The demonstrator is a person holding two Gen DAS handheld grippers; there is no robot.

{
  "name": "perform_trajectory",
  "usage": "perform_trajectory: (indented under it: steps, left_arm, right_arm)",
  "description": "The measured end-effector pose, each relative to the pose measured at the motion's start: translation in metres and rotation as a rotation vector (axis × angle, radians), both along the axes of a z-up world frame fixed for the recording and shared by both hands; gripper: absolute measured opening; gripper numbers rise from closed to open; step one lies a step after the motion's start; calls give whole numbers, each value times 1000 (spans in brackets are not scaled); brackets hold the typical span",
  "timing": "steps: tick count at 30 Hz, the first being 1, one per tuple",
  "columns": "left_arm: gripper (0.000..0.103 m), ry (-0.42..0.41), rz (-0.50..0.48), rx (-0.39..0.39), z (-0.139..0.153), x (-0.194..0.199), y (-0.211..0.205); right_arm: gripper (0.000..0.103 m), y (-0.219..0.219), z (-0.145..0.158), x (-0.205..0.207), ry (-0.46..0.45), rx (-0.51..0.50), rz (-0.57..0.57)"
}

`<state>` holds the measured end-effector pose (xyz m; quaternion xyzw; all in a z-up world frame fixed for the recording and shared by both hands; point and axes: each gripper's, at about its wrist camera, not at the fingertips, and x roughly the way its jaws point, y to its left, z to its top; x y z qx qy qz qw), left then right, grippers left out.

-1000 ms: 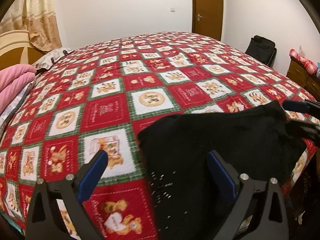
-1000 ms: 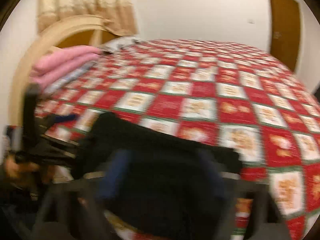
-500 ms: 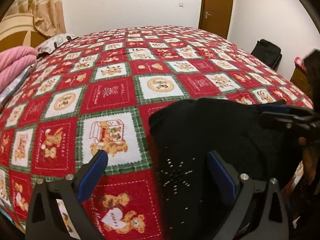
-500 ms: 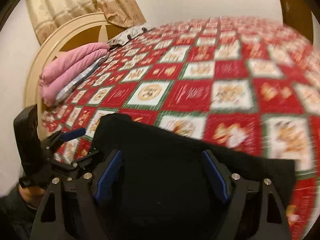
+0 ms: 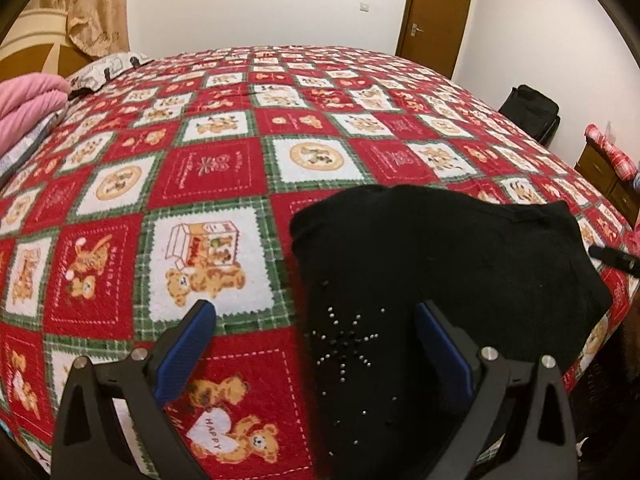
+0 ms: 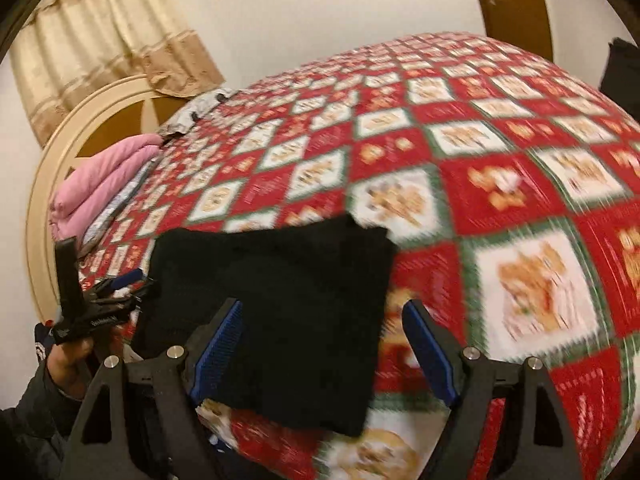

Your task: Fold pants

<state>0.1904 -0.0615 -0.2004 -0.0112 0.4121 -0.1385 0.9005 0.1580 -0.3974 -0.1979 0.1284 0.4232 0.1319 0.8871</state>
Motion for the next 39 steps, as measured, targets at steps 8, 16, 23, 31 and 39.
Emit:
perform_trajectory:
  steps: [8, 16, 23, 31, 39]
  left_arm:
    - [103, 7, 2, -9, -5, 1, -2]
    - [103, -11, -8, 8, -9, 3, -7]
    - [103, -8, -19, 4, -8, 3, -6]
    - [67, -13, -93, -92, -4, 0, -10]
    - [16, -6, -149, -149, 5, -2, -7]
  right_arm:
    - [60, 1, -27, 7, 53, 38, 6]
    - [58, 1, -36, 17, 34, 69, 10]
    - [47, 13, -28, 11, 1, 27, 29]
    - [41, 3, -38, 19, 32, 127, 14]
    - [27, 16, -9, 9, -52, 161, 66]
